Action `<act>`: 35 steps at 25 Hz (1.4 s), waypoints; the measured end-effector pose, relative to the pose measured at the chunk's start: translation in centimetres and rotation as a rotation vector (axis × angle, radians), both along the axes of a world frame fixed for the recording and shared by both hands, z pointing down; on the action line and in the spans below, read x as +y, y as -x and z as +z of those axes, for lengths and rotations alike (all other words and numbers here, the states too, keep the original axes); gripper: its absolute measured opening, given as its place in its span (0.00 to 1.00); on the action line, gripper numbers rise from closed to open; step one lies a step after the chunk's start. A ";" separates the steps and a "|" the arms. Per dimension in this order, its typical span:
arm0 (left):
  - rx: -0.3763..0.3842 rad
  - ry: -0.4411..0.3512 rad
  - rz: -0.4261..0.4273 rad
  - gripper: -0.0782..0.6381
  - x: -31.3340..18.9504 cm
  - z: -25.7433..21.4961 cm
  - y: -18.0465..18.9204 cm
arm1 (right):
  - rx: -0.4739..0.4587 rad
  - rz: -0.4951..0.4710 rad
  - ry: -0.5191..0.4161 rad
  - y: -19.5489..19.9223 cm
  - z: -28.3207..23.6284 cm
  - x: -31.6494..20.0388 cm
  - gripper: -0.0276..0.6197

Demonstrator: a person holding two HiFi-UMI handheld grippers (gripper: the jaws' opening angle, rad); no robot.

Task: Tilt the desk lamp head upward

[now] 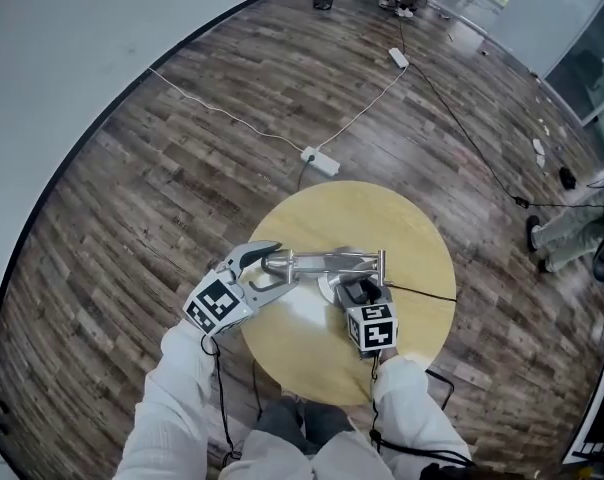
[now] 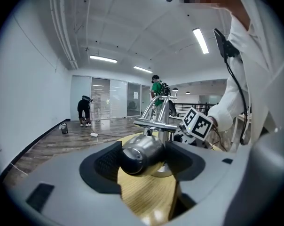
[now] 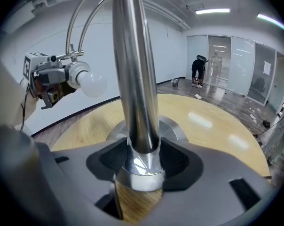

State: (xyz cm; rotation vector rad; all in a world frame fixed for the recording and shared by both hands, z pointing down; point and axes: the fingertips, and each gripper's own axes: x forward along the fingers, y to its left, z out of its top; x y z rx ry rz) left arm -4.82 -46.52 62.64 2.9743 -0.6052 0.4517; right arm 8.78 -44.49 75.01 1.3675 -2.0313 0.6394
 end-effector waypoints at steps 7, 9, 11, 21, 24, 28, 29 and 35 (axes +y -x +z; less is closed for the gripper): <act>-0.021 -0.059 0.038 0.50 1.6 -3.2 1.4 | 0.006 -0.016 0.011 0.0 -0.2 0.4 0.40; -0.007 -0.076 0.050 0.49 2.1 -4.6 1.7 | 0.006 -0.014 0.013 -0.2 -0.3 0.5 0.40; 0.034 -0.086 0.051 0.49 2.5 -6.6 2.1 | 0.007 -0.018 0.015 -0.1 -0.4 0.6 0.40; 0.161 -0.188 0.068 0.47 4.8 -16.4 2.1 | 0.016 -0.042 0.039 0.3 -0.5 0.8 0.40; 0.160 -0.227 0.086 0.47 5.2 -18.8 1.4 | 0.025 -0.048 0.045 0.3 -0.5 1.0 0.40; 0.142 -0.254 0.107 0.47 5.2 -22.0 -0.2 | 0.035 -0.062 0.047 0.3 -0.7 0.8 0.40; 0.133 -0.263 0.119 0.47 5.2 -22.9 -0.9 | 0.036 -0.064 0.048 0.2 -0.7 0.7 0.40; 0.068 -0.312 0.209 0.46 5.7 -27.6 -6.0 | 0.034 -0.077 0.052 0.0 -1.0 1.2 0.40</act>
